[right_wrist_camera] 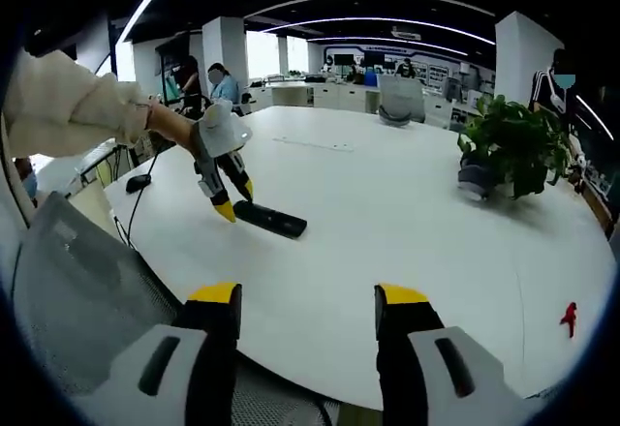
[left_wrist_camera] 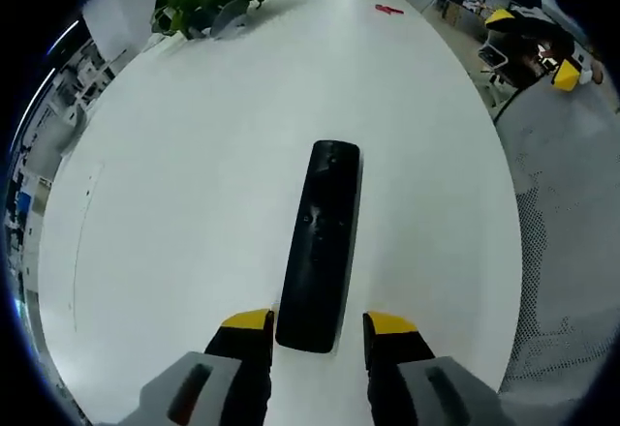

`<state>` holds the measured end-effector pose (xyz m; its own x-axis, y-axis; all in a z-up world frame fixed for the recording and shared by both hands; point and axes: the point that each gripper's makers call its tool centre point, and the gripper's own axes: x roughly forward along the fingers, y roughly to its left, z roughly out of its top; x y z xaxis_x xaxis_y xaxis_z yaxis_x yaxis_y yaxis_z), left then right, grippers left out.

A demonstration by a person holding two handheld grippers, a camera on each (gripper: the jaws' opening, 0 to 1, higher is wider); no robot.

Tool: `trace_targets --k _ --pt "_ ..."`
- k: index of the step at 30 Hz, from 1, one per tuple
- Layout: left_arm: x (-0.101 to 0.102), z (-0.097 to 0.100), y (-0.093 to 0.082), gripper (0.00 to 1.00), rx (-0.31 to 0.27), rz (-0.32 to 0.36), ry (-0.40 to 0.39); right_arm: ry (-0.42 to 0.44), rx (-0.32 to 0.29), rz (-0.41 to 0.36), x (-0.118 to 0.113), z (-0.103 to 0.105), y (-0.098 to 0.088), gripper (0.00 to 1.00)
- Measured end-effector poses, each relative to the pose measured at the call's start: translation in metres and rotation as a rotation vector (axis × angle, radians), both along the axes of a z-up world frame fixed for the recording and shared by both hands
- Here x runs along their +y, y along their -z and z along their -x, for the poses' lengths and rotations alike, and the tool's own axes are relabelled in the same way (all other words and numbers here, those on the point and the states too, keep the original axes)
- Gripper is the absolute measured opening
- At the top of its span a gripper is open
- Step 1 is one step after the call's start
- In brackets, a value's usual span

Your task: Press the specified remote control buttons in sequence, fully releasing each button before pressing the next.

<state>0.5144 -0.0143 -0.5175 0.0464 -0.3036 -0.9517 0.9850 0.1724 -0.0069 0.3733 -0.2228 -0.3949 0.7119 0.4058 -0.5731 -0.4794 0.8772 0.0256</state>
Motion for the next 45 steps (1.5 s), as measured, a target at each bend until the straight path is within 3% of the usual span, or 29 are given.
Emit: trace_targets --k 9,23,36,45 --pt "-0.008 -0.005 -0.002 0.25 -0.030 0.008 0.037 -0.001 0.007 0.008 -0.001 0.000 0.001 0.56" --pt "-0.011 -0.002 0.001 0.25 -0.012 -0.004 0.057 -0.006 0.008 0.023 -0.002 -0.001 0.001 0.53" --pt "-0.007 0.028 0.000 0.24 0.015 -0.030 0.126 -0.018 0.007 0.024 0.001 0.000 0.001 0.51" --pt "-0.006 0.051 0.000 0.24 0.015 -0.006 0.137 -0.017 0.001 0.026 0.001 0.001 0.001 0.50"
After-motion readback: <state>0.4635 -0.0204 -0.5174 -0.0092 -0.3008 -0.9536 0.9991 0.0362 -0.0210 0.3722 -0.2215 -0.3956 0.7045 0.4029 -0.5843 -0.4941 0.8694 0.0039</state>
